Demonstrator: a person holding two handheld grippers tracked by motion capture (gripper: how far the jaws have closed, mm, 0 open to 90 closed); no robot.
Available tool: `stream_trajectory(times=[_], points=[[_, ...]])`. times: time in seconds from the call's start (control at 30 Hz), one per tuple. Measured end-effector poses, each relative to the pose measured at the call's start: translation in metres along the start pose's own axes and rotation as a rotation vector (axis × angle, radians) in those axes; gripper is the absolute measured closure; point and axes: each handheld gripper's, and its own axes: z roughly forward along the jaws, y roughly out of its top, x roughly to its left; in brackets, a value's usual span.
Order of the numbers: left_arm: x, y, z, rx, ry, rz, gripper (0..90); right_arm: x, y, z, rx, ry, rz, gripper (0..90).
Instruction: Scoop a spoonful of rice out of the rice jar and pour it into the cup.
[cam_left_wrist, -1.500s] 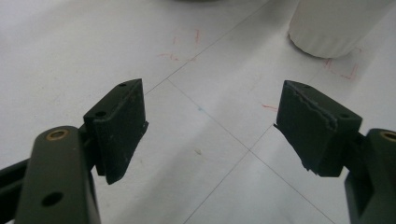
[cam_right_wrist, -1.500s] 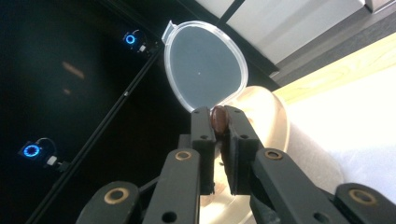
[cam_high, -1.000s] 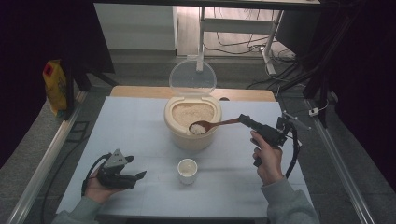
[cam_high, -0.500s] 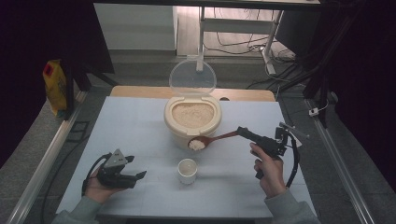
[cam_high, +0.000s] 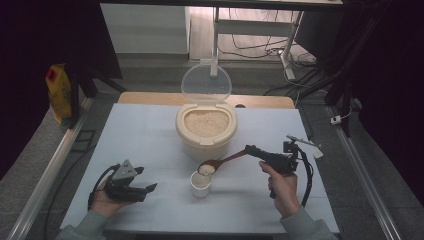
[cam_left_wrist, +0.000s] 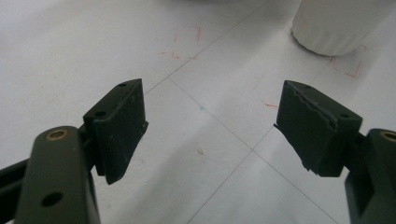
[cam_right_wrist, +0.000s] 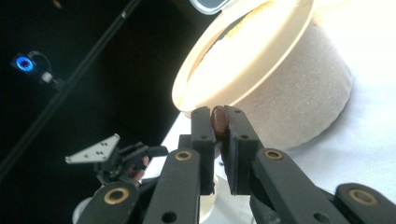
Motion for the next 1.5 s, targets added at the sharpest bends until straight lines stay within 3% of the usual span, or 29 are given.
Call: stream_trajectory(times=[0.13,0.27,0.4,1.0,1.5], points=[[0.000,0.000,0.000,-0.003,0.000,-0.002,23.8,0.007,-0.001,0.007,0.026,-0.023,-0.065,83.4],[0.000,0.000,0.000,-0.003,0.000,-0.002,23.9,0.017,-0.002,0.011,0.039,-0.058,-0.161,83.4],[0.000,0.000,0.000,-0.003,-0.001,-0.002,23.9,0.024,-0.004,0.014,0.049,-0.064,-0.229,83.3],[0.000,0.000,0.000,-0.004,0.001,-0.002,23.9,0.039,-0.007,0.015,0.052,-0.058,-0.417,83.4],[0.000,0.000,-0.001,-0.008,0.003,0.001,23.9,0.035,-0.003,0.003,0.008,-0.042,-0.393,83.3]])
